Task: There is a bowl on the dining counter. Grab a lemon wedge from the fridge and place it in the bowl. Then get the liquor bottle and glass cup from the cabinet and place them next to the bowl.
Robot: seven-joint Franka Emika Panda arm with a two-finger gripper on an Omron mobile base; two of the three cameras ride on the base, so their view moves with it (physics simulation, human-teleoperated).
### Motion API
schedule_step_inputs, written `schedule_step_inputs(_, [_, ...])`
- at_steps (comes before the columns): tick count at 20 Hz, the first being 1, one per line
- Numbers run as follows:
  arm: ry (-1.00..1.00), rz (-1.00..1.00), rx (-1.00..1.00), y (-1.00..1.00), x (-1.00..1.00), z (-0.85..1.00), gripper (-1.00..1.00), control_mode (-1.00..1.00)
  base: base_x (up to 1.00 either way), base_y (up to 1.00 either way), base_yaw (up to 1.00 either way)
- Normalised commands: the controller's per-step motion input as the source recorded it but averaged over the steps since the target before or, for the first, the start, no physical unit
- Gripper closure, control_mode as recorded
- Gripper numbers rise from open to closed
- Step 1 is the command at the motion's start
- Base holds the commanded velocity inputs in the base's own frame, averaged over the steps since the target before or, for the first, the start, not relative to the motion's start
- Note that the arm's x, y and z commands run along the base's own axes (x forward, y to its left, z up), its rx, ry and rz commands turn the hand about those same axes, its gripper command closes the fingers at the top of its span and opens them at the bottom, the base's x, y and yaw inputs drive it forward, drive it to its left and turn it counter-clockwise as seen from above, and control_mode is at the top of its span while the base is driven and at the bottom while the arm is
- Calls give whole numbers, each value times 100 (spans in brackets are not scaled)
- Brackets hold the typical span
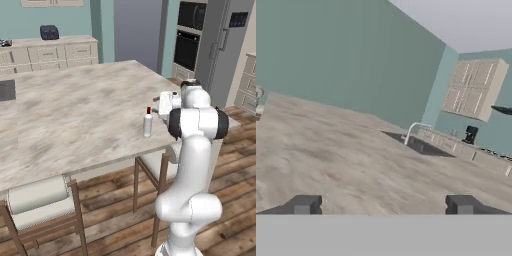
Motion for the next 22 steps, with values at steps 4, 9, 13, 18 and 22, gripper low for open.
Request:
schedule_step_inputs(4, [-29,-1,-4,29,-77,87,-100,-100,0,0,0])
schedule_step_inputs(9, [-25,-5,-6,64,-82,80,-100,-100,0,0,0])
schedule_step_inputs(13, [-14,-16,-5,97,-75,61,-100,-100,0,0,0])
schedule_step_inputs(18, [-4,-27,0,94,-68,47,-100,-100,0,0,0])
schedule_step_inputs(22, [11,-35,0,82,-38,55,-100,-100,0,0,0])
